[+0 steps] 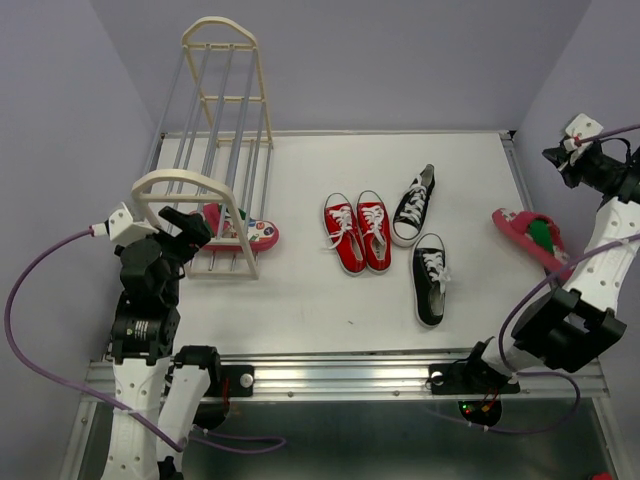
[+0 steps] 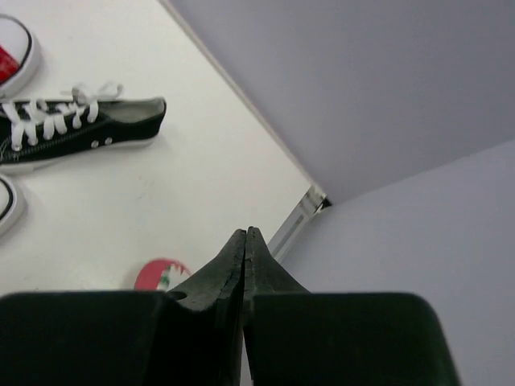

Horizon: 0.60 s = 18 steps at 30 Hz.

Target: Place and organize the shoes onto the shoe shelf

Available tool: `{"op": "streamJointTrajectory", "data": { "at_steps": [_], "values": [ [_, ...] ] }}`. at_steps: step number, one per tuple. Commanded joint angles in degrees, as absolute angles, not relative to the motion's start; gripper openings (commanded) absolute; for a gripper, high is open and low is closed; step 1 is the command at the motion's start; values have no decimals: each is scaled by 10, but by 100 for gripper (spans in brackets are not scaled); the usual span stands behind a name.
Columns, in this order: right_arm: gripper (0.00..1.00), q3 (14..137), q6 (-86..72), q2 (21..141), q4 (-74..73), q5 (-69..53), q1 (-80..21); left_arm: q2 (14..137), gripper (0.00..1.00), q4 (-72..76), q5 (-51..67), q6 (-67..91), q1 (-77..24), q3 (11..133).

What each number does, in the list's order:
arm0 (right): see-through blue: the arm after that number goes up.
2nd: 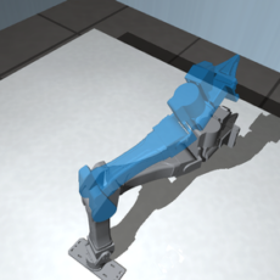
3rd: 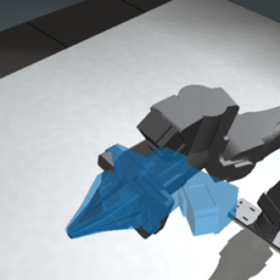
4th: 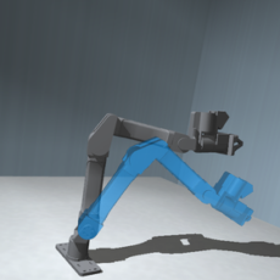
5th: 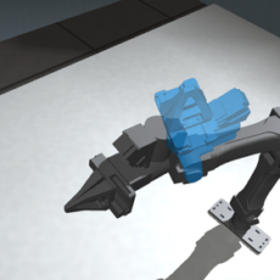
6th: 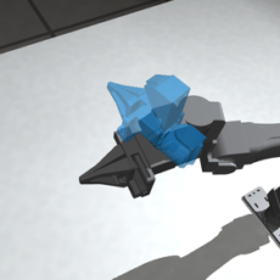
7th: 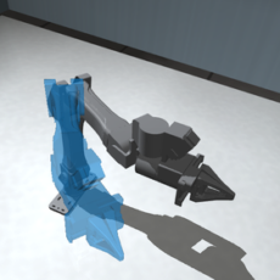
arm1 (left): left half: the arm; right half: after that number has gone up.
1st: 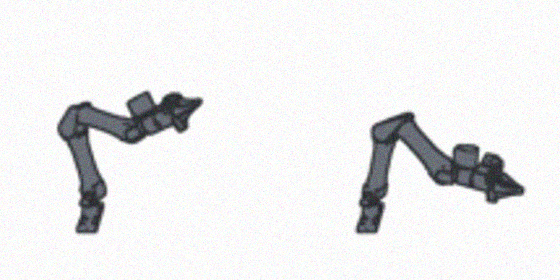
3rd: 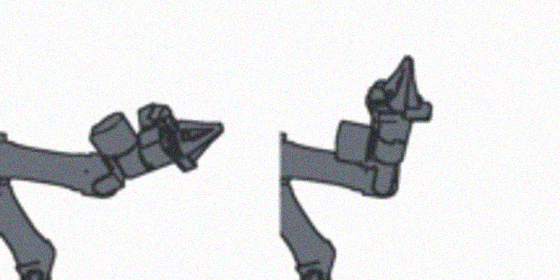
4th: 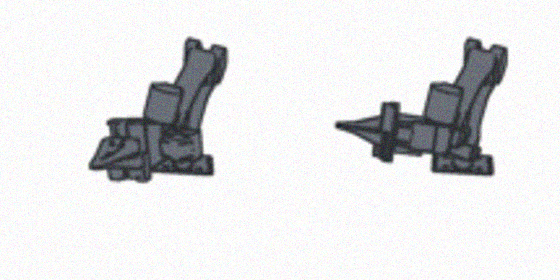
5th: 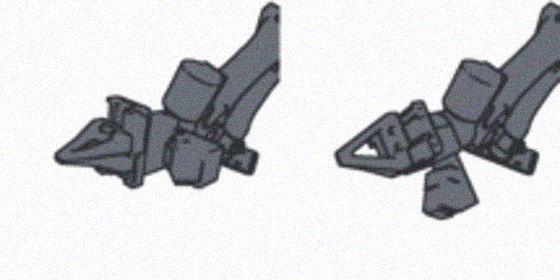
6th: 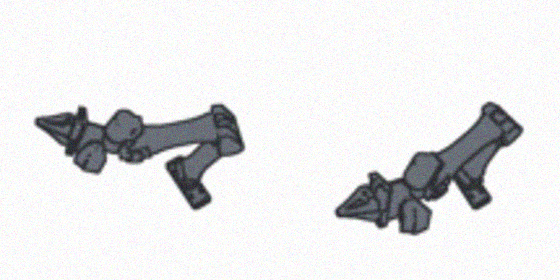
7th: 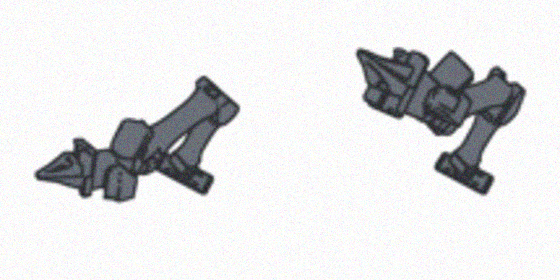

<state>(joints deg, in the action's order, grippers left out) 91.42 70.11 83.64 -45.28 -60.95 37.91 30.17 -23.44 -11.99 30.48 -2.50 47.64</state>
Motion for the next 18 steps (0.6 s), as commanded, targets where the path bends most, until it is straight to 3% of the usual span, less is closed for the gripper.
{"op": "streamJointTrajectory", "data": {
  "at_steps": [1,9,13,16,18],
  "values": [
    [1,929,593,805,-337,-705,381,291,99,-209,-113,298,-23,479],
    [1,829,414,743,-204,-694,376,299,99,-194,-72,295,-23,471],
    [1,686,181,707,56,-627,366,306,99,-184,-58,297,-24,475],
    [1,705,100,731,86,-495,312,313,99,-182,-53,299,-24,479],
    [1,806,45,793,4,-443,306,315,99,-176,-47,304,-24,473]
  ]
}}
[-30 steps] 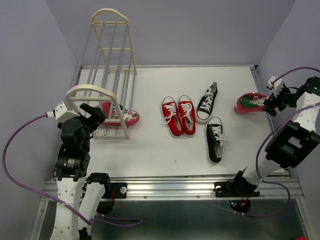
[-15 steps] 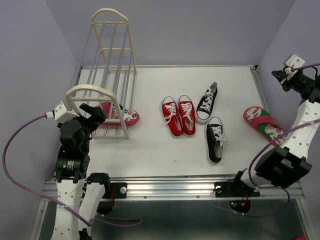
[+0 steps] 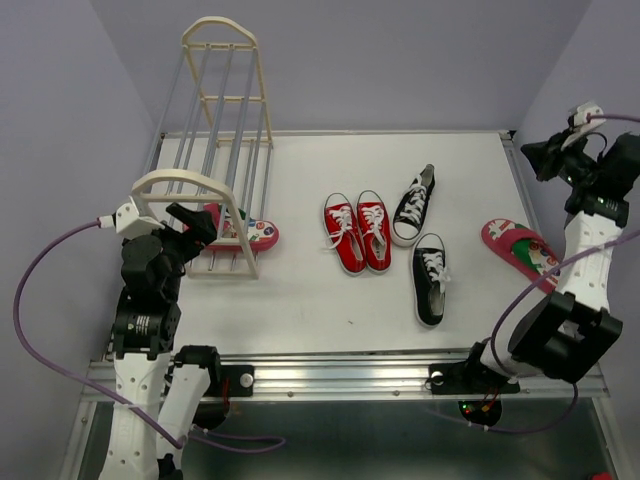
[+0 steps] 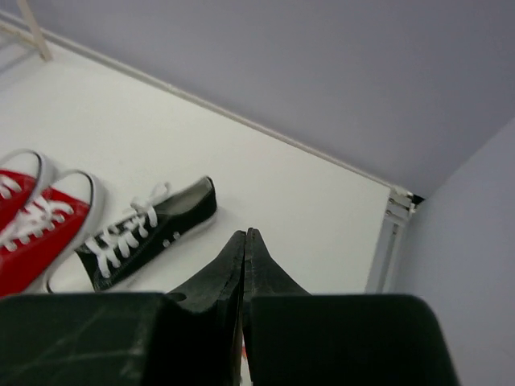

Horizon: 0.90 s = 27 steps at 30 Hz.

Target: Place and organize the shoes onto the shoe shelf

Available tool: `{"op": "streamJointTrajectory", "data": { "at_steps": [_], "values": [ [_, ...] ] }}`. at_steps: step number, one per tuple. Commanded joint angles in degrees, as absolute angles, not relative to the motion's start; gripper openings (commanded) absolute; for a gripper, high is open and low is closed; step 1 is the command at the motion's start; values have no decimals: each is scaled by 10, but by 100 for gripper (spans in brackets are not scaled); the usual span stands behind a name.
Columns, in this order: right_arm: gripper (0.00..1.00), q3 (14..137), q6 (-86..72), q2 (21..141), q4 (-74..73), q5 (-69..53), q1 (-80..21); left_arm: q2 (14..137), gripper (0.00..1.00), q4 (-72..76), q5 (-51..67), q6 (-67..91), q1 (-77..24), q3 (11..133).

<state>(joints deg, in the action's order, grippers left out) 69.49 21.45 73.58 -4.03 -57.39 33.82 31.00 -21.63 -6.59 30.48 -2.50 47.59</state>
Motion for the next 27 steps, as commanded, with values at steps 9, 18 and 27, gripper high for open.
{"op": "streamJointTrajectory", "data": {
  "at_steps": [9,18,27],
  "values": [
    [1,917,-220,888,-312,173,161,341,99,-170,-26,307,-24,477],
    [8,867,-280,976,-466,386,102,378,99,-182,-10,284,-24,504],
    [31,733,-282,932,-379,367,102,424,99,-165,35,275,-24,511]
  ]
}}
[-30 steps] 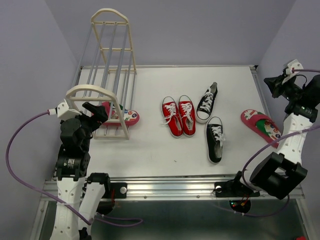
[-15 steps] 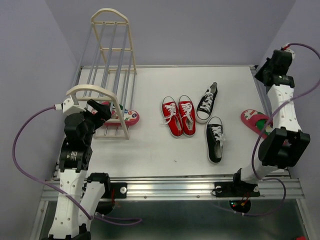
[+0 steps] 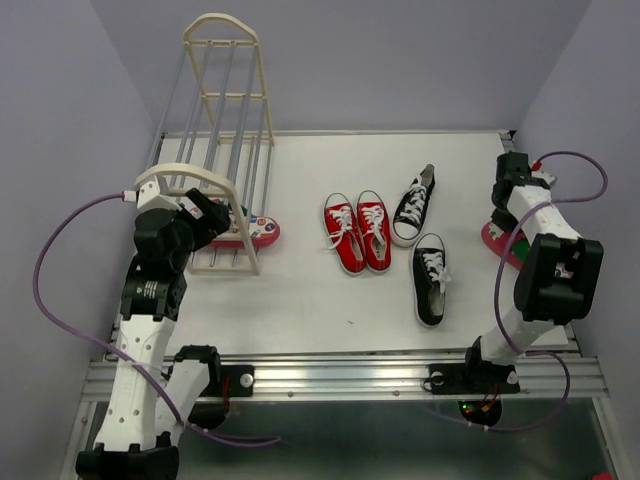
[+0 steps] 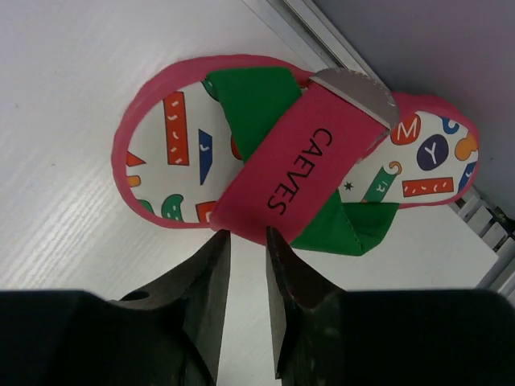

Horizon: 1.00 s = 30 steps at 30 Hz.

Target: Place and organize the shoes onto the shoe shelf

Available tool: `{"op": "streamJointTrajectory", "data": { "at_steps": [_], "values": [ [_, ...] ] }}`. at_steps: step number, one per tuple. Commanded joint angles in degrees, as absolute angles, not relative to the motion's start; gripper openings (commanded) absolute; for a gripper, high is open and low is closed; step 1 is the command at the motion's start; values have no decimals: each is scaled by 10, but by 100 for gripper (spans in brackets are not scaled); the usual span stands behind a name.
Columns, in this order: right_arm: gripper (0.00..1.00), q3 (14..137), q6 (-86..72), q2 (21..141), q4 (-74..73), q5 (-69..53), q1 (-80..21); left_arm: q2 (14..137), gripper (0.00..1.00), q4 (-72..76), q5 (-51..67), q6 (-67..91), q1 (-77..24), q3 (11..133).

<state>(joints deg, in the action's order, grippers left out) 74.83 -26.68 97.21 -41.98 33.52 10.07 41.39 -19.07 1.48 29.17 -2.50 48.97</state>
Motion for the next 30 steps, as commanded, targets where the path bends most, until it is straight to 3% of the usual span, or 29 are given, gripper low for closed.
{"op": "streamJointTrajectory", "data": {
  "at_steps": [1,4,14,18,24,26,30],
  "values": [
    [47,727,-286,932,-379,372,102,427,99,-164,34,275,-24,511],
    [100,715,-288,926,-367,362,102,430,99,-162,34,275,-24,512],
    [100,666,-290,888,-314,373,129,410,99,-165,23,278,-24,506],
    [100,651,-308,911,-287,299,197,402,99,-170,23,277,-24,505],
    [100,642,-280,943,-223,181,215,399,99,-169,24,279,-24,500],
    [96,629,-284,940,-191,111,215,398,99,-167,25,282,-24,499],
    [65,625,-302,937,-133,5,215,392,99,-164,21,285,-24,490]
  ]
}}
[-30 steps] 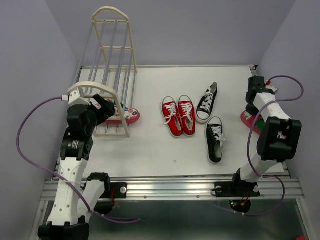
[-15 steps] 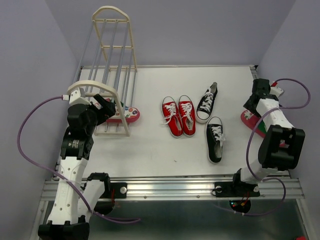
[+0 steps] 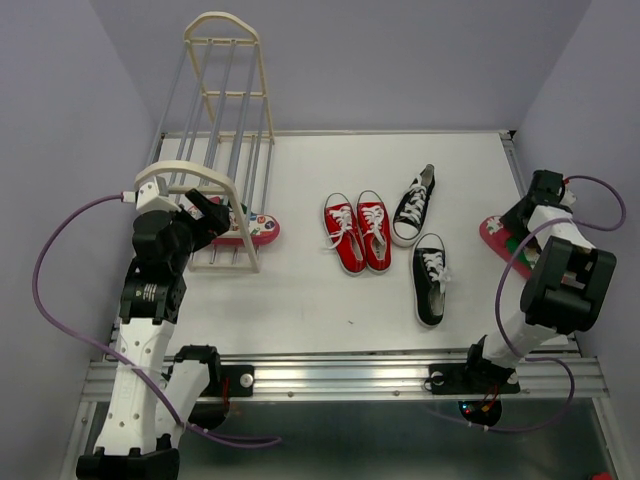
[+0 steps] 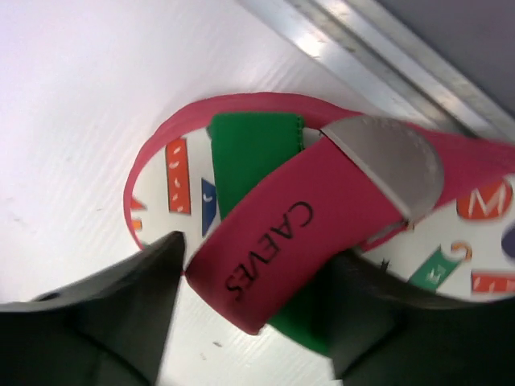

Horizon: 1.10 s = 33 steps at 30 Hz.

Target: Place and organize the shoes onto the shoe shelf

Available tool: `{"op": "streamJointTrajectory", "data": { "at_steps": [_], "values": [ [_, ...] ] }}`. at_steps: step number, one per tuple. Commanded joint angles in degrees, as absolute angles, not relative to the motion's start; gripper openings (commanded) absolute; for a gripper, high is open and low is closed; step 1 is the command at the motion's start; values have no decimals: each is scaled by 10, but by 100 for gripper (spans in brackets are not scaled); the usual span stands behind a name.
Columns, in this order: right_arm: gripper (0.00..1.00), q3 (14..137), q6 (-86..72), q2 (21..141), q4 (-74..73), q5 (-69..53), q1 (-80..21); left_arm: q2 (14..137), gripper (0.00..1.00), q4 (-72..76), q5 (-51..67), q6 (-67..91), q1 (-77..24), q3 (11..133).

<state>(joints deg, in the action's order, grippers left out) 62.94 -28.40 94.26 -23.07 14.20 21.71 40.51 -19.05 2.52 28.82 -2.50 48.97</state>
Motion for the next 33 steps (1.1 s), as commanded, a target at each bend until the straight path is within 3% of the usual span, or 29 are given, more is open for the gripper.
{"op": "streamJointTrajectory", "data": {
  "at_steps": [1,4,11,18,21,22,26,33],
  "values": [
    [38,626,-307,933,-116,-33,215,389,99,-164,18,287,-23,485],
    [11,617,-334,912,-72,-50,215,385,99,-167,6,295,-24,478],
    [10,598,-466,881,32,-3,185,374,99,-156,-18,301,-24,475],
    [28,610,-543,973,56,63,149,381,99,-153,-25,299,-24,475],
    [74,623,-526,1009,61,41,149,390,99,-155,-26,300,-24,475],
    [100,627,-512,1009,60,30,149,393,99,-155,-26,300,-24,474],
    [100,638,-361,965,37,-18,149,393,99,-151,-22,301,-24,469],
    [100,698,162,942,-142,-138,149,389,99,-141,-18,297,-24,465]
  ]
}}
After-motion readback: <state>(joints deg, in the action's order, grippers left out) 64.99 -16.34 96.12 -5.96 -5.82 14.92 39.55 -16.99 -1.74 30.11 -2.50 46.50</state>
